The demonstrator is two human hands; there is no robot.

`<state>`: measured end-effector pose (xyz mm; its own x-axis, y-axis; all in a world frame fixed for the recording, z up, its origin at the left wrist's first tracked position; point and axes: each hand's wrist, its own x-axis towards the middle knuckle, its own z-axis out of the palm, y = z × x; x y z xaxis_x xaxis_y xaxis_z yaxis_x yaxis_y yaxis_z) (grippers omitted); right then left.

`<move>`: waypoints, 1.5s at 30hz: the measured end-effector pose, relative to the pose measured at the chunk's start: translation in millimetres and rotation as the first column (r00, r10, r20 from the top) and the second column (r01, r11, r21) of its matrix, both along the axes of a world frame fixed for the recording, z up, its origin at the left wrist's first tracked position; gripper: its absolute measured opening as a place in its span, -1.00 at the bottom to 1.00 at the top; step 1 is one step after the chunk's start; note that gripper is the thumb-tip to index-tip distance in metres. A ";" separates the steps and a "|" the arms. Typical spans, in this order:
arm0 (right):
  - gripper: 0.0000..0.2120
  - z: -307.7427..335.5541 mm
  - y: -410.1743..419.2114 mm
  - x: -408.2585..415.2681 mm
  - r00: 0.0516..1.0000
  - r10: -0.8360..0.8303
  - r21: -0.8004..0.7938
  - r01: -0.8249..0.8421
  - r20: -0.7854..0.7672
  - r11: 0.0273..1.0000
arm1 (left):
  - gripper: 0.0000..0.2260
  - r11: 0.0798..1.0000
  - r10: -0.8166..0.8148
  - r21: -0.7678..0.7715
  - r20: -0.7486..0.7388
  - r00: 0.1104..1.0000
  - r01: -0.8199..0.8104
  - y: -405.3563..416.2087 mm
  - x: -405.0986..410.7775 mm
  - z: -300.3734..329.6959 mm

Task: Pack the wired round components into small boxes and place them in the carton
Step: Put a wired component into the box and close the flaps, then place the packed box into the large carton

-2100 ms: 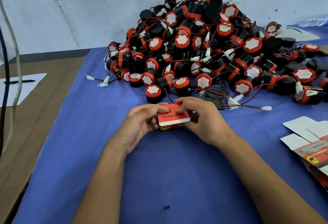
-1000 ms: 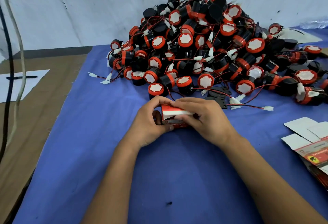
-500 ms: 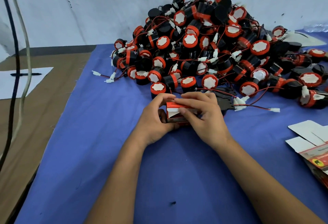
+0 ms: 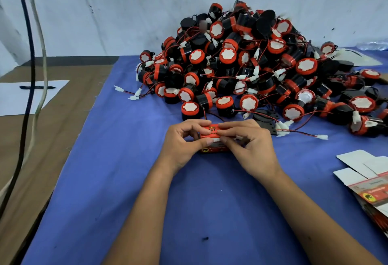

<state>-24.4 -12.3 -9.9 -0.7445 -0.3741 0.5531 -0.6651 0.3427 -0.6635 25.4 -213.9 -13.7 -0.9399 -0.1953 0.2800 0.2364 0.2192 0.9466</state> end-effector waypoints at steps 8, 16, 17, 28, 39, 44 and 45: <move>-0.86 -0.5 1.3 0.3 0.999 -0.041 -0.007 0.041 -0.006 0.999 | -0.82 0.758 0.121 -0.563 -0.375 0.919 -0.329 17.1 8.9 1.6; -0.86 -3.9 -4.6 -3.5 0.972 -0.161 0.067 0.175 -0.169 0.982 | -0.87 0.642 0.205 -0.614 -0.439 0.875 -0.459 26.2 6.0 -1.9; -0.86 -4.0 -5.1 -3.8 0.972 -0.159 0.075 0.174 -0.175 0.982 | -0.87 0.643 0.208 -0.614 -0.436 0.876 -0.458 26.4 5.7 -2.7; -0.77 -4.6 0.8 11.7 0.987 -0.081 0.255 0.115 -0.140 0.960 | -0.86 0.612 0.191 -0.678 -0.371 0.909 -0.406 29.5 10.3 -3.6; -0.60 -2.7 -7.1 0.7 0.998 -0.016 0.372 0.035 -0.053 0.927 | -0.67 0.854 0.252 -0.421 -0.177 0.951 -0.305 25.1 2.9 -9.8; -0.69 8.7 -8.8 2.8 0.978 0.001 0.518 0.109 -0.207 0.848 | -0.82 0.938 0.284 -0.192 -0.054 0.957 -0.289 27.2 4.1 -10.7; -0.71 14.2 -9.2 8.2 0.973 0.030 0.543 0.101 -0.228 0.834 | -0.80 0.944 0.285 -0.158 -0.051 0.957 -0.290 27.3 10.0 -8.3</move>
